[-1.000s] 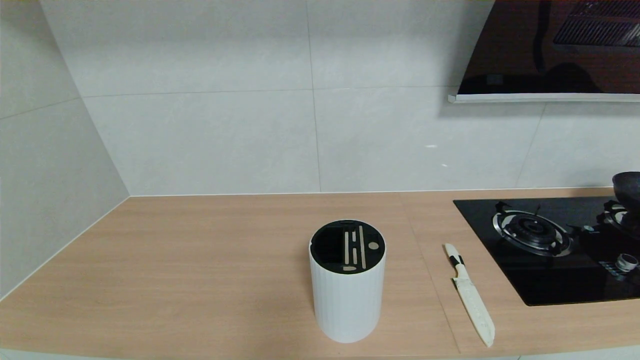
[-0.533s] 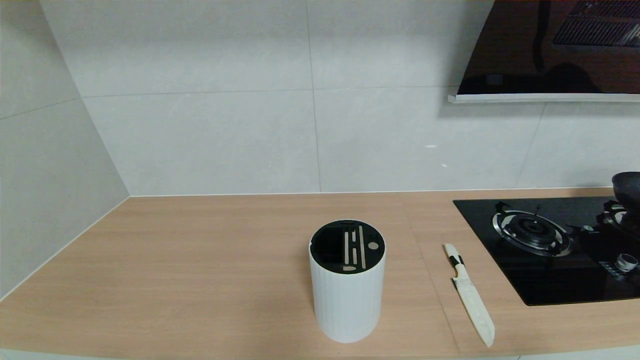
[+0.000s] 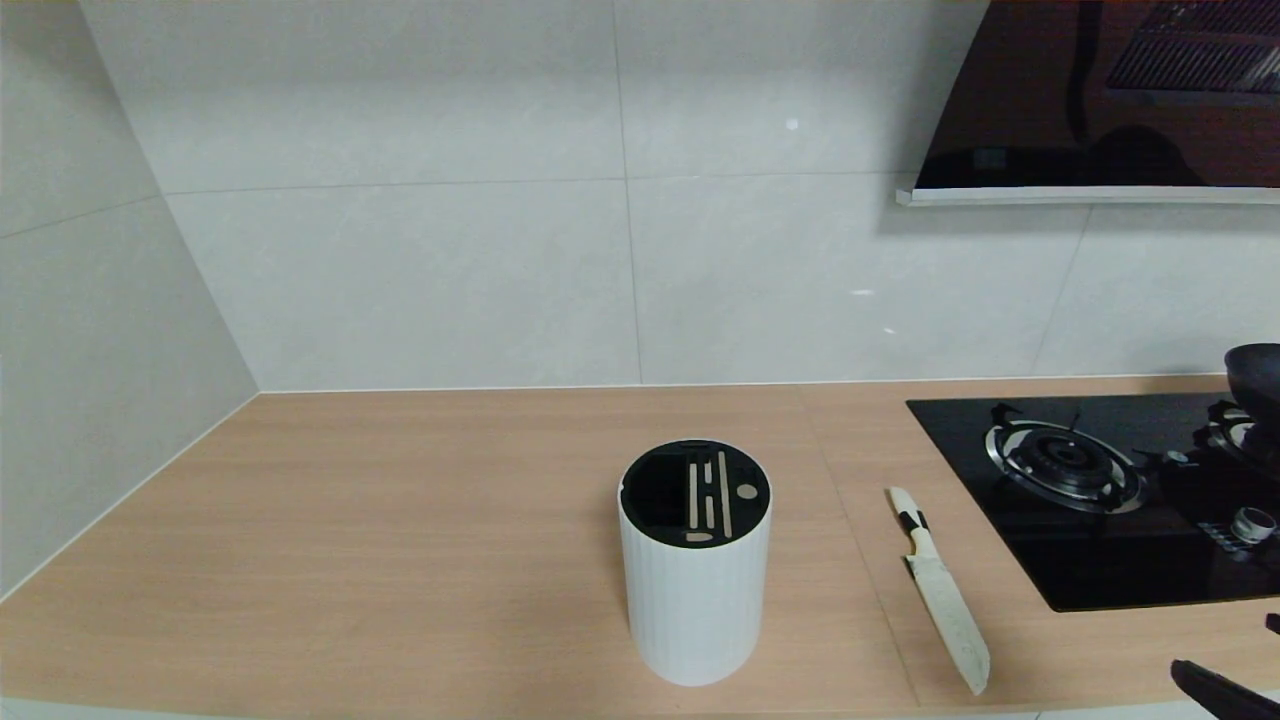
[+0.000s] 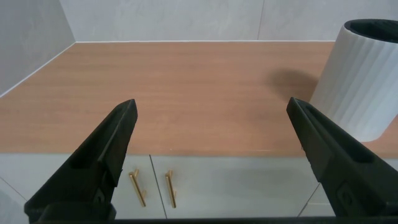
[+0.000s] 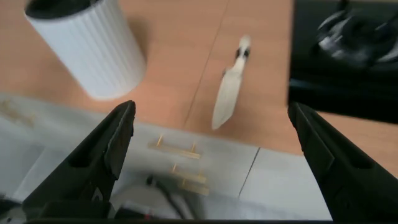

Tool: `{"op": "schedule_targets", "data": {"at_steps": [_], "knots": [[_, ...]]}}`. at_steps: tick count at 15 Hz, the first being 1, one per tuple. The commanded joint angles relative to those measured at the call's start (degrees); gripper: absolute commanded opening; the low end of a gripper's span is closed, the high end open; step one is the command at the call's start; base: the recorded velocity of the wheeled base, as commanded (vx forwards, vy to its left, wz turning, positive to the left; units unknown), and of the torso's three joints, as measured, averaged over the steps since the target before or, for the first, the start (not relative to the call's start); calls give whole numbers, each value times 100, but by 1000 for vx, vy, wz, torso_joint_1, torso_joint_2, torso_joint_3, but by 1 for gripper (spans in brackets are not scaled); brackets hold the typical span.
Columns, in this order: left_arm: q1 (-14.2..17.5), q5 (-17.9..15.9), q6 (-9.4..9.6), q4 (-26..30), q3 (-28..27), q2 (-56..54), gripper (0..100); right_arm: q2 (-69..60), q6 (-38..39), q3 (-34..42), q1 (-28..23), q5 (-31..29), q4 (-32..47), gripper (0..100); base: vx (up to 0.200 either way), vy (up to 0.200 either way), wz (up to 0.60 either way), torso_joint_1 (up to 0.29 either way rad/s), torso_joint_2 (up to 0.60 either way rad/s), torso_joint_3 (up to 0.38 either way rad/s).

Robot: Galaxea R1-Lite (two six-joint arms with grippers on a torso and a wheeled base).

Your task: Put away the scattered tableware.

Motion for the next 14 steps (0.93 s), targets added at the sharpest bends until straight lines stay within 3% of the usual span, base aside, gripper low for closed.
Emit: {"op": "schedule_targets", "data": {"at_steps": [1, 4, 9, 14], "knots": [[0, 4, -2, -1, 1, 9, 100, 1780, 2, -196, 145, 4, -724, 100, 0, 0, 0, 0, 0, 0], [0, 4, -2, 7, 1, 0, 100, 3239, -7, -231, 215, -67, -1920, 100, 0, 0, 0, 0, 0, 0], [0, 4, -2, 7, 1, 9, 100, 5050, -33, -469, 452, -453, -3264, 100, 0, 0, 0, 0, 0, 0], [0, 4, -2, -1, 1, 0, 100, 6087, -42, -759, 514, -682, -3493, 100, 0, 0, 0, 0, 0, 0]]}}
